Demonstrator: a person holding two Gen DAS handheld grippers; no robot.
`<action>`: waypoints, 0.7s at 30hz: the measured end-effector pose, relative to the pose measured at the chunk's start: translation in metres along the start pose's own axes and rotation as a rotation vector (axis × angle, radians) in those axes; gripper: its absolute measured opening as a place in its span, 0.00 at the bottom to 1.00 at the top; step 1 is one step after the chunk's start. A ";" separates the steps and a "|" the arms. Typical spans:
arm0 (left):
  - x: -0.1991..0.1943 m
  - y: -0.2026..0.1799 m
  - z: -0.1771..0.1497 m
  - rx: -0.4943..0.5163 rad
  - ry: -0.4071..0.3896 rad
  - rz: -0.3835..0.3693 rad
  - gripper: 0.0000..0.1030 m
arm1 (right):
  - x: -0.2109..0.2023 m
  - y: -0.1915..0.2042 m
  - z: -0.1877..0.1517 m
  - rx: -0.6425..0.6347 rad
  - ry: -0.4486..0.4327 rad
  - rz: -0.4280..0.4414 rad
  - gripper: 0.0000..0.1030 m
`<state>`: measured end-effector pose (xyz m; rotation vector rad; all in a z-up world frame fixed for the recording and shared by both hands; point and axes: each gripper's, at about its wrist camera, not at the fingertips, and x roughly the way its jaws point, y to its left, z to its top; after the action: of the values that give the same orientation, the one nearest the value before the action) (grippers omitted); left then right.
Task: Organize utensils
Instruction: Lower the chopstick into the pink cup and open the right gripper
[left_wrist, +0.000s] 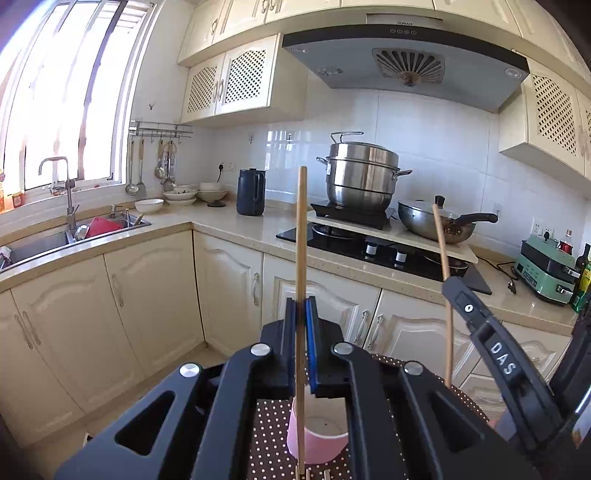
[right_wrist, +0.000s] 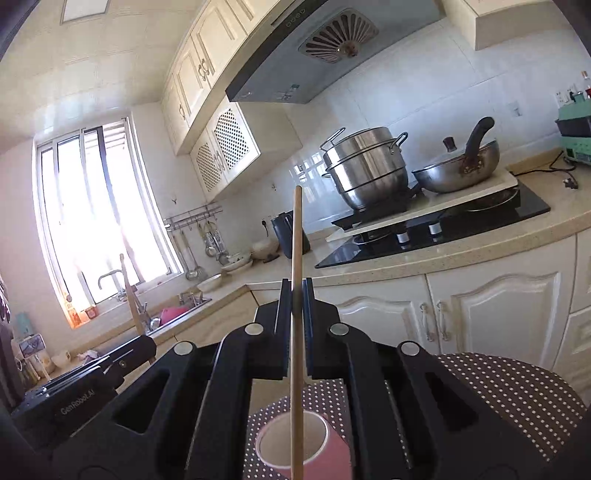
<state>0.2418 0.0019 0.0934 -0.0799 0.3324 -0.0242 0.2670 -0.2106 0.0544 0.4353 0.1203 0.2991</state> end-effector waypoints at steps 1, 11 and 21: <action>0.001 -0.001 0.003 0.002 -0.009 -0.004 0.06 | 0.003 0.000 0.000 0.003 -0.005 0.008 0.06; 0.024 -0.003 0.023 -0.034 -0.054 -0.021 0.06 | 0.051 -0.004 -0.012 0.034 -0.018 0.086 0.06; 0.059 0.005 0.007 -0.031 -0.008 -0.003 0.06 | 0.081 -0.020 -0.034 0.074 0.026 0.098 0.06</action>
<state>0.3002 0.0051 0.0806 -0.1107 0.3242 -0.0216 0.3429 -0.1890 0.0110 0.5117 0.1358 0.3979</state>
